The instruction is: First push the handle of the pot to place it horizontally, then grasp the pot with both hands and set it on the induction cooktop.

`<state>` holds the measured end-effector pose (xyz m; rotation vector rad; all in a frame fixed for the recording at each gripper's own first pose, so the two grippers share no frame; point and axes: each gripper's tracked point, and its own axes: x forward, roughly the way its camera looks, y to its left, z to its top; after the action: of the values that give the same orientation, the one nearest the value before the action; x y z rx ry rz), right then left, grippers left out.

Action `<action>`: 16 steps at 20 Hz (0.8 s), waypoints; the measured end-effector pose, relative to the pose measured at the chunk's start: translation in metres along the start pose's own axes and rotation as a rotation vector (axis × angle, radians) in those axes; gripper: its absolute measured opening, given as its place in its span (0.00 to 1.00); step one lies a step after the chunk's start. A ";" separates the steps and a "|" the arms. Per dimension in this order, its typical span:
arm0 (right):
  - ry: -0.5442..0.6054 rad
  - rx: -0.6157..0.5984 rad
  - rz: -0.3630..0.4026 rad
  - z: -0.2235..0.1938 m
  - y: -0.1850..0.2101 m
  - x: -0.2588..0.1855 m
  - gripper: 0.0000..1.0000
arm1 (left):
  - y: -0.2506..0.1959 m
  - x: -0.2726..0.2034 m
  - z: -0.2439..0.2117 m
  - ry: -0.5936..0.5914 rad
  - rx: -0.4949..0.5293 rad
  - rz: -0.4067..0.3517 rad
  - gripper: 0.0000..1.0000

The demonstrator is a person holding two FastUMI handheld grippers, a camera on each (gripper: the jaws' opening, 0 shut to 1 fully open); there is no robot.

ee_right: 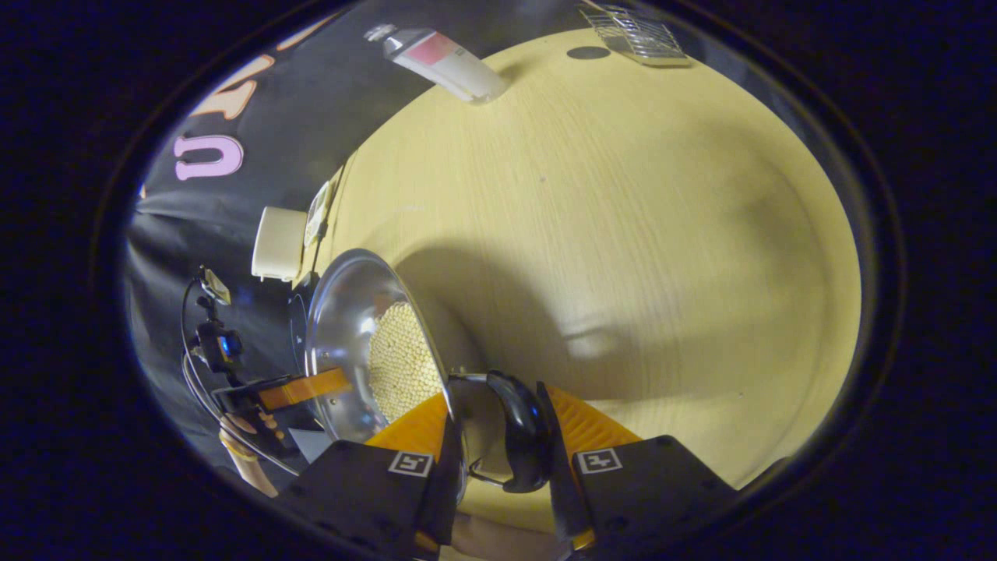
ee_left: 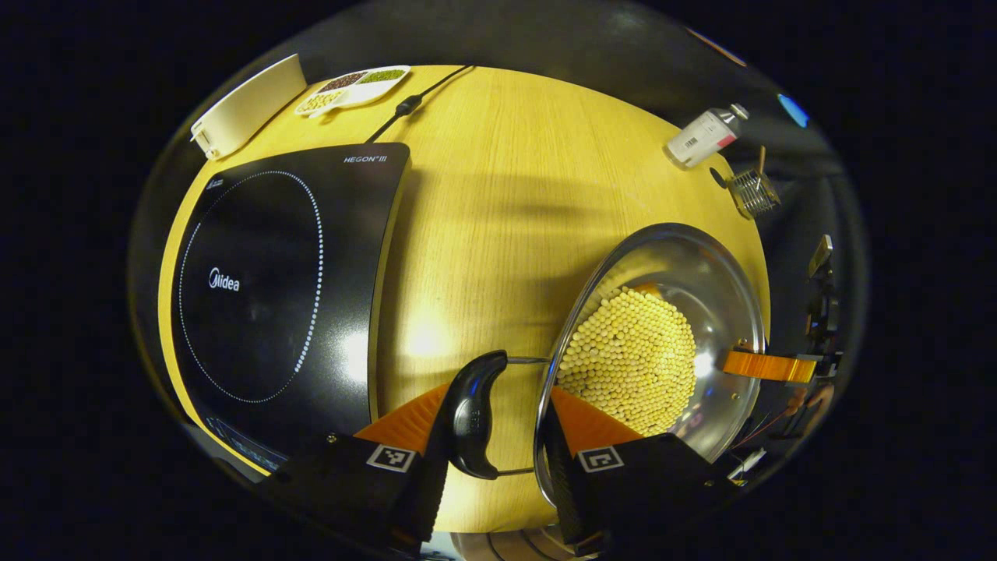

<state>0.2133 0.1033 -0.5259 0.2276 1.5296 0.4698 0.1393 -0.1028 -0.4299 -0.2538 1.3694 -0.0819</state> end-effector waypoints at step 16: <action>-0.107 -0.025 -0.020 -0.067 0.008 -0.067 0.52 | -0.012 -0.061 -0.046 -0.040 0.058 -0.027 0.61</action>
<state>0.1471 0.0713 -0.4651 0.2147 1.4202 0.4535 0.0832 -0.1082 -0.3765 -0.2246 1.3222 -0.1384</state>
